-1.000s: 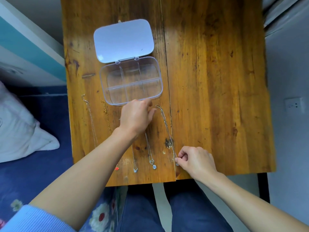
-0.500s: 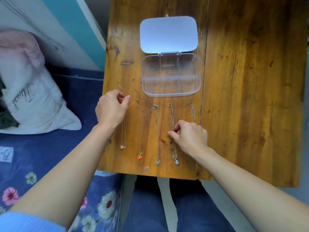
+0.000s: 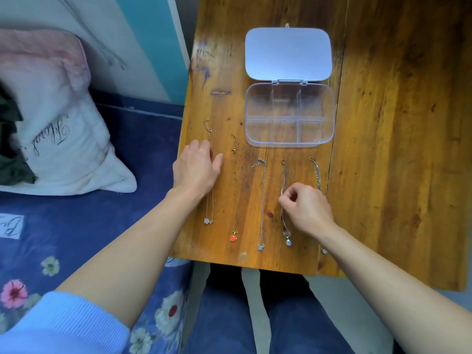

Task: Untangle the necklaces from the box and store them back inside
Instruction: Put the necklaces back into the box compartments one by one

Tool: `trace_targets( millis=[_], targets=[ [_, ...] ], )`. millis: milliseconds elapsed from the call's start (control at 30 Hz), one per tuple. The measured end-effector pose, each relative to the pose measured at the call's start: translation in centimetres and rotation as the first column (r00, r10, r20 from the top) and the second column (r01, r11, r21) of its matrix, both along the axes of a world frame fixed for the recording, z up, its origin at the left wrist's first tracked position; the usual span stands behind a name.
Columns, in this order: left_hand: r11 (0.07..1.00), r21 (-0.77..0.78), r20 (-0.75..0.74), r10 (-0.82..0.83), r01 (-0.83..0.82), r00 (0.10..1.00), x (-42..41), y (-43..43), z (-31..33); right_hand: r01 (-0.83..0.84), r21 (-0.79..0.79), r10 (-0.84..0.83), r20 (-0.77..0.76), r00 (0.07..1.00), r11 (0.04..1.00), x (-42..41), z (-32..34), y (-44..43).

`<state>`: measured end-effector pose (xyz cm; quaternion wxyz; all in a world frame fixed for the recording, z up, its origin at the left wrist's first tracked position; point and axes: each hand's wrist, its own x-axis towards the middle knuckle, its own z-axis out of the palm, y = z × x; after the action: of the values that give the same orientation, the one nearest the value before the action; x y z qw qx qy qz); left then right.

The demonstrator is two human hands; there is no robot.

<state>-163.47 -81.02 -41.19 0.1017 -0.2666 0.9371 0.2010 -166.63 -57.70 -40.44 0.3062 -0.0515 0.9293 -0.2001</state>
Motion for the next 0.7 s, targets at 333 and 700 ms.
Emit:
trace_targets(
  millis=[333, 700],
  targets=[
    [0.987, 0.147, 0.138, 0.052, -0.072, 0.989, -0.1, 2.9, 0.2, 0.345, -0.512, -0.342, 0.104, 0.934, 0.787, -4.6, 6.4, -1.0],
    [0.956, 0.253, 0.324, 0.059, -0.147, 0.944, -0.9, 2.8, 0.0, 0.232, -0.698, -0.263, 0.064, 0.963, 0.678, -10.6, 12.9, -3.5]
  ],
)
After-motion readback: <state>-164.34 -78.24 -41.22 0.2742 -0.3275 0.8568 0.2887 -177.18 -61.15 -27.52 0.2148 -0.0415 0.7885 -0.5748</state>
